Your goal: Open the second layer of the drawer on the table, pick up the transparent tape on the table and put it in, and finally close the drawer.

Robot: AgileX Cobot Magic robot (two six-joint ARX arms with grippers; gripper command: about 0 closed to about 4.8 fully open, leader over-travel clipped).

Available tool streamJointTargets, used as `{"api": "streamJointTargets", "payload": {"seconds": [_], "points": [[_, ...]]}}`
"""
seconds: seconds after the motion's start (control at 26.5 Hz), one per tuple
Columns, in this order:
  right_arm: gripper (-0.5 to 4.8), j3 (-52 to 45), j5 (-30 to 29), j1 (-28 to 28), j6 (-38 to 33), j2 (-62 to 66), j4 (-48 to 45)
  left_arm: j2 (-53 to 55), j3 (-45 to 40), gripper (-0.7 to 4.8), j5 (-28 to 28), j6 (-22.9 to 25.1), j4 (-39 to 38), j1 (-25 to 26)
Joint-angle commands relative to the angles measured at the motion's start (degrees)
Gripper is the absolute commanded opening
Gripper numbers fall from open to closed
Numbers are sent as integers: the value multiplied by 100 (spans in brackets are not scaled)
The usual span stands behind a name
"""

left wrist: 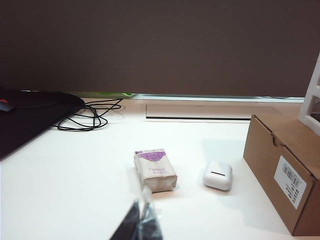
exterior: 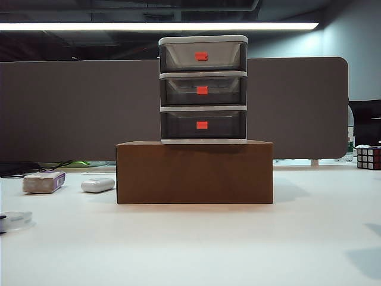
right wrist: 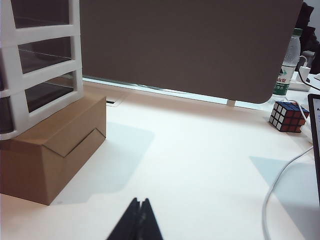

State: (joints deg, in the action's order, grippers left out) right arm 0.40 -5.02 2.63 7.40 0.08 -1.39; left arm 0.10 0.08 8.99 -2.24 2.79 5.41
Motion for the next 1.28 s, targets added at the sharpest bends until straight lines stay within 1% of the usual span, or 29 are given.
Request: {"api": "streamJointTargets", "payload": {"seconds": [0.04, 0.53, 0.57, 0.6, 0.64, 0.68, 0.72, 0.75, 0.79, 0.83, 0.87, 0.94, 0.98, 1.09, 1.13, 1.21, 1.28], "points": [[-5, -35, 0, 0, 11, -11, -37, 2, 35, -5, 24, -11, 72, 2], [-5, -35, 0, 0, 9, -11, -37, 2, 35, -5, 39, -42, 63, 2], [-5, -35, -9, 0, -4, -11, -39, 2, 35, -5, 140, -210, 57, 2], [-5, -35, -63, 9, -94, -11, -37, 2, 35, -5, 376, -570, 61, 2], [-5, -35, -352, 7, -463, -11, -39, 2, 35, -6, 769, -1200, 59, -2], [-5, -35, -636, 9, -807, -11, -37, 2, 37, -6, 1091, -1694, 35, -24], [-5, -37, -1204, 9, -1364, -11, -35, 2, 37, -6, 1574, -2334, -90, -116], [-5, -37, -1541, 9, -1600, -11, -31, 2, 37, -6, 1823, -2507, -203, -221], [-5, -37, -2037, 9, -1727, -11, -13, 2, 37, -5, 1998, -2721, -361, -466], [-5, -37, -2192, 9, -1733, -11, -13, 2, 37, -5, 1952, -2804, -444, -645], [-5, -37, -2341, 9, -1766, -11, -22, 2, 37, -5, 1792, -2898, -431, -957], [-5, -37, -2341, 7, -1904, -11, -44, 4, 37, -5, 1687, -3045, -319, -1322], [-5, -37, -2343, 9, -2140, -11, -42, 4, 37, -5, 1668, -3121, -264, -1497], [-5, -35, -2457, 9, -3062, -11, -50, 4, 37, -6, 1690, -3075, -129, -2251], [-5, -35, -2538, 13, -3154, -11, -46, 4, 37, -5, 1600, -3045, -94, -2507], [-5, -31, -2697, 22, -3139, -11, -59, 7, 37, -5, 1075, -2879, -7, -3126], [-5, -9, -2699, 90, -3136, -11, -74, 20, 37, -5, 247, -2636, 76, -3801]]}}
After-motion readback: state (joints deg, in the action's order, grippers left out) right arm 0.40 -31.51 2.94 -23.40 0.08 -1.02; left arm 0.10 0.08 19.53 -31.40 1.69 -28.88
